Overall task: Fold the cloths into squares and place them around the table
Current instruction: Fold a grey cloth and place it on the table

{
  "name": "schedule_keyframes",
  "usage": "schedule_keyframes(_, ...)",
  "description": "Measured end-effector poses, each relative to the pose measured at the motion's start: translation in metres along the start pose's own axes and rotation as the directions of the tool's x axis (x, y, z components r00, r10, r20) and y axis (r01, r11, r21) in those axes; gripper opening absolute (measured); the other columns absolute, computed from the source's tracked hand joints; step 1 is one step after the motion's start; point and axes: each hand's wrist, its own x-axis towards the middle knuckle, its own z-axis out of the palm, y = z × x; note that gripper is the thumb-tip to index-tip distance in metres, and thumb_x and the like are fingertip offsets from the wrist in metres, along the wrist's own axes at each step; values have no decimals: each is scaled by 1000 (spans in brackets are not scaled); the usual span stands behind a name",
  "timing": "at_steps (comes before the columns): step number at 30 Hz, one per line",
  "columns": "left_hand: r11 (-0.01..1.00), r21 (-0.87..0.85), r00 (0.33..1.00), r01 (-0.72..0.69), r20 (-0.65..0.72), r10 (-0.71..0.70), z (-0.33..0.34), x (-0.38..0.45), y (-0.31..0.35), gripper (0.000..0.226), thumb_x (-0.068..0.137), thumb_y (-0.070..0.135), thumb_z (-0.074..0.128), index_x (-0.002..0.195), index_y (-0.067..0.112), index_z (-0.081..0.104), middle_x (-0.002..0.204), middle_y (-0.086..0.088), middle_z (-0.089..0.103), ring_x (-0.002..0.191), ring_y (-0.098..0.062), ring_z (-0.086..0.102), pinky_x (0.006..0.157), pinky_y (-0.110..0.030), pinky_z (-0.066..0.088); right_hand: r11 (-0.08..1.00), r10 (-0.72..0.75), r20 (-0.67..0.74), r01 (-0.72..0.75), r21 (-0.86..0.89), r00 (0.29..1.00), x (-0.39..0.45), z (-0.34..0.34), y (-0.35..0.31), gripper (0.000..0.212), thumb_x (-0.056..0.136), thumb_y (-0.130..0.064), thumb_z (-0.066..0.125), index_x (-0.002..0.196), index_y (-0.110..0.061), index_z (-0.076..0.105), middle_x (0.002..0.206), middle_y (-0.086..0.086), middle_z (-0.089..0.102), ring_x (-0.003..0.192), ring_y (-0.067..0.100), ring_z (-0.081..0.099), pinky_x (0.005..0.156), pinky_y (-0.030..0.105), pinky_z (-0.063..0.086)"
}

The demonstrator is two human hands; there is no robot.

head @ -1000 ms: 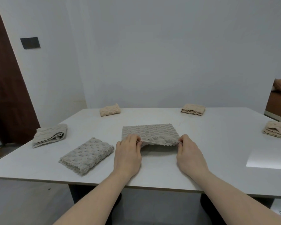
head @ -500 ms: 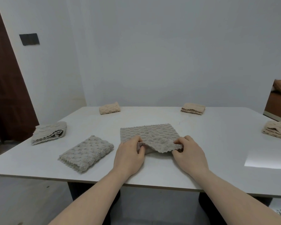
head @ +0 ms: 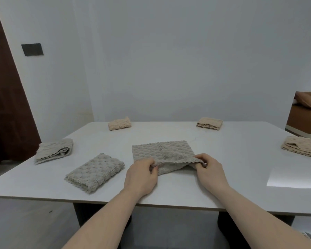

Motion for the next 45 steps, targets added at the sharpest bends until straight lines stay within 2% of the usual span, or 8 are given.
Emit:
schedule_keyframes(4,1000,-15,998,4,55,-3,-4,-14,-4,15,97,37,53,85,34,62,85,18,50,95,-13,54,74,-28,37,998,19,71,-15,-55,997,-14,-5,-7,24,90,-12,58,90,-32,72,80,-16,70,81,6,63,69,18,44)
schedule_keyframes(8,997,-73,995,25,99,-18,-17,-38,0,22,99,41,54,100,34,75,98,18,57,97,-7,54,82,-28,45,996,40,99,-32,-83,994,-30,-11,-14,21,91,-18,60,86,-35,72,75,-20,69,80,4,63,70,24,46)
schedule_keyframes(17,1000,12,957,-21,291,17,-92,-47,19,33,99,38,58,70,23,64,64,5,62,69,-20,59,63,-31,43,975,37,109,-12,-223,993,-66,-40,-45,19,88,-19,60,80,-31,72,82,-16,72,82,8,66,75,31,54)
schedule_keyframes(21,999,-5,993,-45,110,46,-152,-23,32,35,94,46,63,66,24,63,66,8,65,73,-16,63,66,-32,49,962,-88,8,87,-258,996,-52,-80,-98,15,85,-22,60,81,-31,72,83,-15,72,83,9,65,78,34,54)
schedule_keyframes(28,983,-93,972,-159,-187,140,-281,8,99,39,96,44,65,60,31,55,54,15,52,62,-9,51,59,-28,37,916,-336,-155,283,-285,929,-25,-149,-223,13,91,-21,59,87,-20,71,77,1,70,80,25,63,70,35,50)
schedule_keyframes(33,974,-33,943,-222,-259,207,-343,16,134,28,98,42,63,74,29,63,70,12,60,72,-14,57,65,-29,41,884,-435,-228,364,-293,871,-24,-172,-274,14,91,-23,58,89,-16,70,80,5,69,82,29,63,73,40,52)
schedule_keyframes(38,987,40,967,-156,-198,161,-336,28,130,13,98,40,64,94,28,68,94,2,70,93,-24,66,84,-35,55,880,-423,-209,344,-328,882,-19,-172,-274,13,89,-28,60,84,-18,67,75,1,66,80,28,62,69,37,50)
schedule_keyframes(45,996,82,996,-36,-74,42,-244,30,84,30,94,51,66,75,28,63,80,9,67,86,-21,65,76,-32,52,894,-277,-128,206,-399,952,-2,-137,-197,9,88,-29,66,83,-23,69,78,0,67,83,27,62,71,35,52)
